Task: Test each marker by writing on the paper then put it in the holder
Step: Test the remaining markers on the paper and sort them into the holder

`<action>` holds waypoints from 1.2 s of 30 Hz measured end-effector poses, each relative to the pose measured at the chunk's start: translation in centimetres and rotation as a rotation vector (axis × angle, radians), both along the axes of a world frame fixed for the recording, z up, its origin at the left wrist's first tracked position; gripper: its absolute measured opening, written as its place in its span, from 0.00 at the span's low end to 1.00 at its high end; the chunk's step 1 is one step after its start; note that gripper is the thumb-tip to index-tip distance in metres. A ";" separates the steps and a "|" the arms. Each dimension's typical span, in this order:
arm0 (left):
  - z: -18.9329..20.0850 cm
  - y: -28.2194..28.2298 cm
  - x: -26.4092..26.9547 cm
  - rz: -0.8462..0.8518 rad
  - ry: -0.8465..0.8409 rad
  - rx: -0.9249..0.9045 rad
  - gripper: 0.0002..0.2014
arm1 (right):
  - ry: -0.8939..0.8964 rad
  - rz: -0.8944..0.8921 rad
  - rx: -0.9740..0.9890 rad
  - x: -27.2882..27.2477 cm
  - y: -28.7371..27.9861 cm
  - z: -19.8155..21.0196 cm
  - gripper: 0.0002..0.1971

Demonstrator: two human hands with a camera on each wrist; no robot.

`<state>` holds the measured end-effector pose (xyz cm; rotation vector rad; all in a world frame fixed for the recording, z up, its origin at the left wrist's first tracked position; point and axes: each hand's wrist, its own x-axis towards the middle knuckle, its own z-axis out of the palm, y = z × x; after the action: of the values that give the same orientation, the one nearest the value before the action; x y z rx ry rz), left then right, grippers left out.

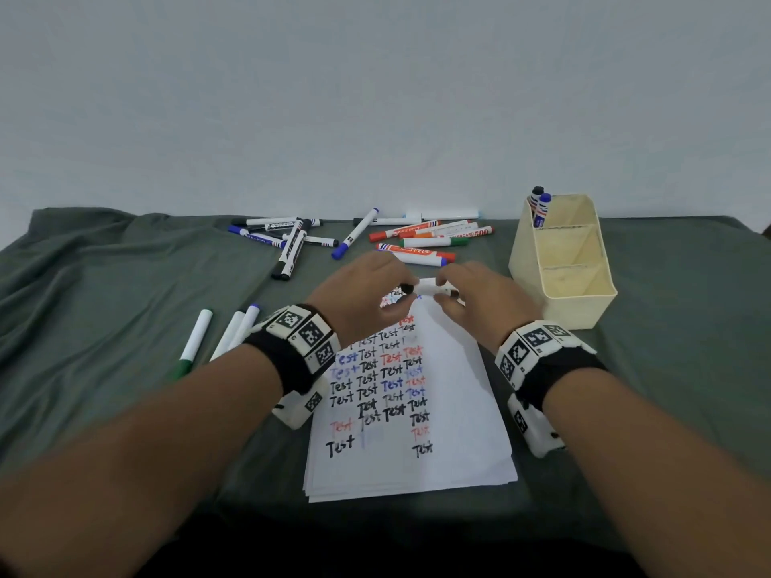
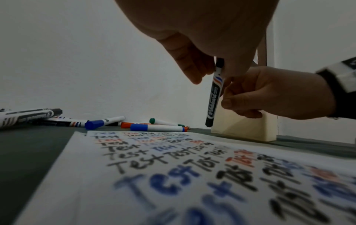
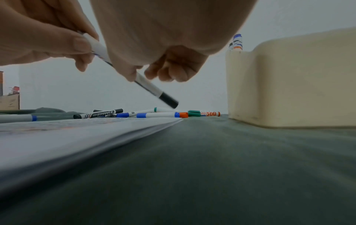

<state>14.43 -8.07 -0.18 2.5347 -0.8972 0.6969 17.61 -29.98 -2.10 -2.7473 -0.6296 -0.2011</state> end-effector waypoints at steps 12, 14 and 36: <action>-0.4 0.3 1.0 -0.015 0.320 -0.074 0.42 | 0.013 0.058 0.100 -0.7 0.1 0.1 0.13; -0.5 0.6 2.2 0.004 0.297 0.015 0.41 | 0.006 0.063 0.139 -0.8 0.1 0.0 0.13; -0.1 2.2 3.4 0.165 0.585 0.320 0.07 | 0.102 0.110 -0.029 0.2 0.2 -0.2 0.22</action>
<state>17.83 -5.83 -0.30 2.8656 -0.6295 -0.1781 17.84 -29.73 -2.30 -2.7204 -0.7585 -0.0265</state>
